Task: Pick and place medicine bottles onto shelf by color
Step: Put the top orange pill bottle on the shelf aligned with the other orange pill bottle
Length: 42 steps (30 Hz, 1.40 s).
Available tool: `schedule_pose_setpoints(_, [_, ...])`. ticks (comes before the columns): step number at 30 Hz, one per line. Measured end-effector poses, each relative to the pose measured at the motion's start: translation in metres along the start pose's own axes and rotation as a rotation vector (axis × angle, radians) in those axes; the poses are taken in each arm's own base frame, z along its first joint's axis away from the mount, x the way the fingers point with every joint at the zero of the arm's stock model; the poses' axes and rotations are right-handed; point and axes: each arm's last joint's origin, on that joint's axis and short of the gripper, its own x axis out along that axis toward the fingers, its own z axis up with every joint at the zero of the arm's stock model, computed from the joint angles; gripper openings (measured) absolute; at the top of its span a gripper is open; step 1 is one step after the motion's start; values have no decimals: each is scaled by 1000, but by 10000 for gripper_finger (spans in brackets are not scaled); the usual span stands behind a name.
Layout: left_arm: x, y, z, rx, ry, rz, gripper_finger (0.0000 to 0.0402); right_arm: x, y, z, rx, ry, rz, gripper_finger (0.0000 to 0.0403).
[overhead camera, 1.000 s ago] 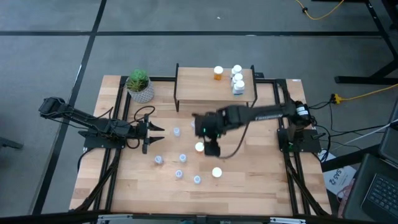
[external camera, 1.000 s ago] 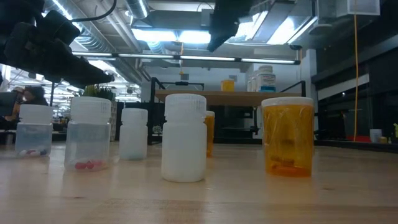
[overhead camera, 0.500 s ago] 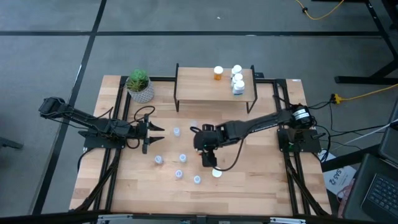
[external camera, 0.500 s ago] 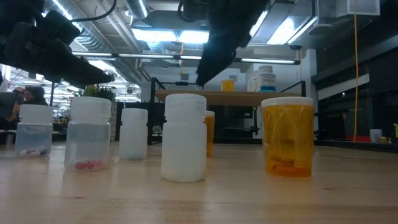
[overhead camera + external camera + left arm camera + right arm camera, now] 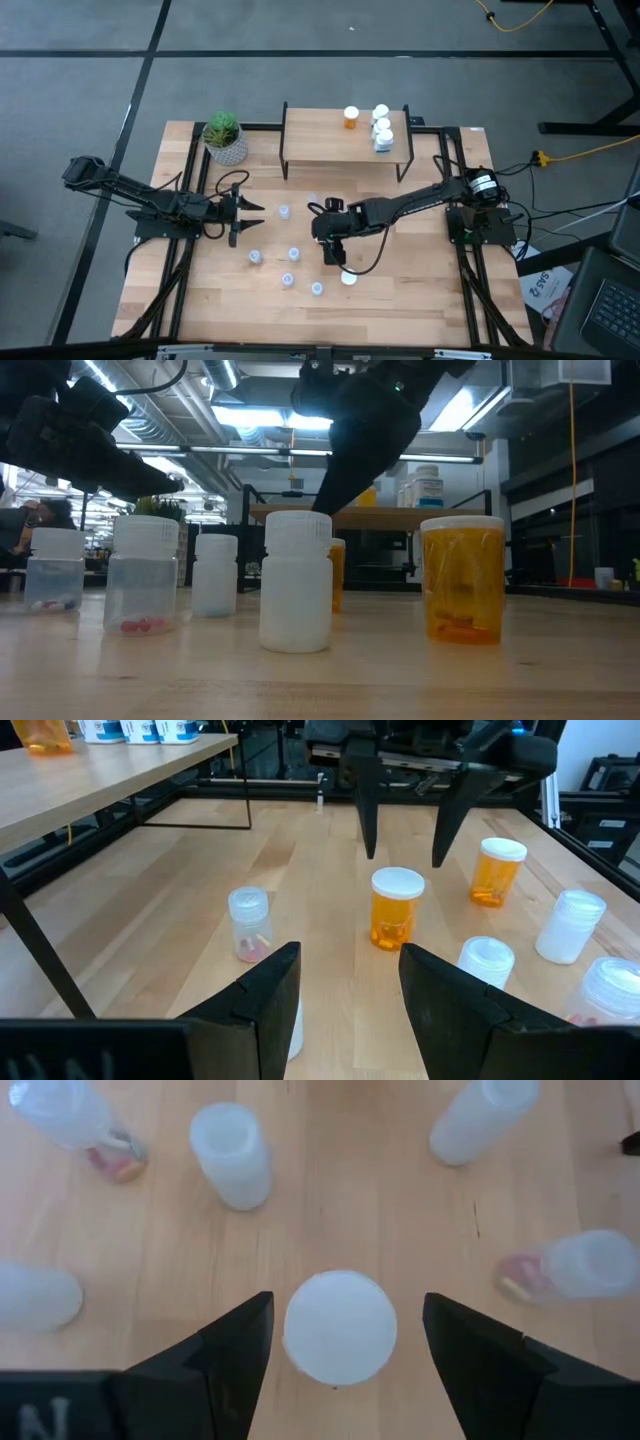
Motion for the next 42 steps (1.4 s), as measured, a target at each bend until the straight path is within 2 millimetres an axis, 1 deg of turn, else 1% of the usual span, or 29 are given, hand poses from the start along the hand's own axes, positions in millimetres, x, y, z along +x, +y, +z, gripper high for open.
schedule_pose_setpoints(6, [0, 0, 0, 0, 0, 0, 165, 6, 0, -7, -10, 0, 0, 259])
schedule_pose_setpoints(11, [0, 0, 0, 0, 0, 0, 165, 6, 0, -5, -28, -18, 1, 259])
schedule_pose_setpoints(19, [0, 0, 0, 0, 0, 0, 165, 19, 1, -9, -50, 5, -3, 259])
schedule_pose_setpoints(29, [0, 0, 0, 0, 0, 0, 165, 20, 0, -10, -60, 17, -6, 259])
schedule_pose_setpoints(34, [0, 0, 0, 0, 0, 0, 165, 21, -4, -10, -45, 24, -12, 259])
schedule_pose_setpoints(39, [0, 0, 0, 0, 0, 0, 165, 28, -8, -12, -18, 41, -20, 259])
schedule_pose_setpoints(42, [0, 0, 0, 0, 0, 0, 165, 28, -8, -12, -20, 35, -20, 259])
